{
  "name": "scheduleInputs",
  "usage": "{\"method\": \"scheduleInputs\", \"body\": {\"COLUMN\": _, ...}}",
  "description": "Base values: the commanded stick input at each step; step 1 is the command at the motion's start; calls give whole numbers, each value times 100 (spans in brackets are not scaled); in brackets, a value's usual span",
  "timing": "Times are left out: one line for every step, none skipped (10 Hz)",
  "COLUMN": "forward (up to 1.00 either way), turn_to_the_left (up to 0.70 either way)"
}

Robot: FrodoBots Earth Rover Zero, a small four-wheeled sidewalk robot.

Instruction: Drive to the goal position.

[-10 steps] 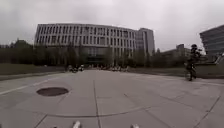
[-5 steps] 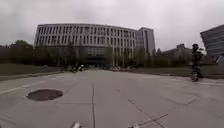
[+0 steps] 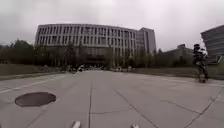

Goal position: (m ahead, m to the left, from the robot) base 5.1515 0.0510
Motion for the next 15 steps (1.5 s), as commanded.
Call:
{"method": "scheduleInputs", "body": {"forward": 70, "turn_to_the_left": 2}}
{"method": "scheduleInputs", "body": {"forward": 70, "turn_to_the_left": 20}}
{"method": "scheduleInputs", "body": {"forward": 70, "turn_to_the_left": 21}}
{"method": "scheduleInputs", "body": {"forward": 70, "turn_to_the_left": 10}}
{"method": "scheduleInputs", "body": {"forward": 70, "turn_to_the_left": 0}}
{"method": "scheduleInputs", "body": {"forward": 70, "turn_to_the_left": 0}}
{"method": "scheduleInputs", "body": {"forward": 70, "turn_to_the_left": 0}}
{"method": "scheduleInputs", "body": {"forward": 70, "turn_to_the_left": 0}}
{"method": "scheduleInputs", "body": {"forward": 70, "turn_to_the_left": 0}}
{"method": "scheduleInputs", "body": {"forward": 70, "turn_to_the_left": 0}}
{"method": "scheduleInputs", "body": {"forward": 70, "turn_to_the_left": 0}}
{"method": "scheduleInputs", "body": {"forward": 70, "turn_to_the_left": 0}}
{"method": "scheduleInputs", "body": {"forward": 70, "turn_to_the_left": 0}}
{"method": "scheduleInputs", "body": {"forward": 70, "turn_to_the_left": 0}}
{"method": "scheduleInputs", "body": {"forward": 70, "turn_to_the_left": 0}}
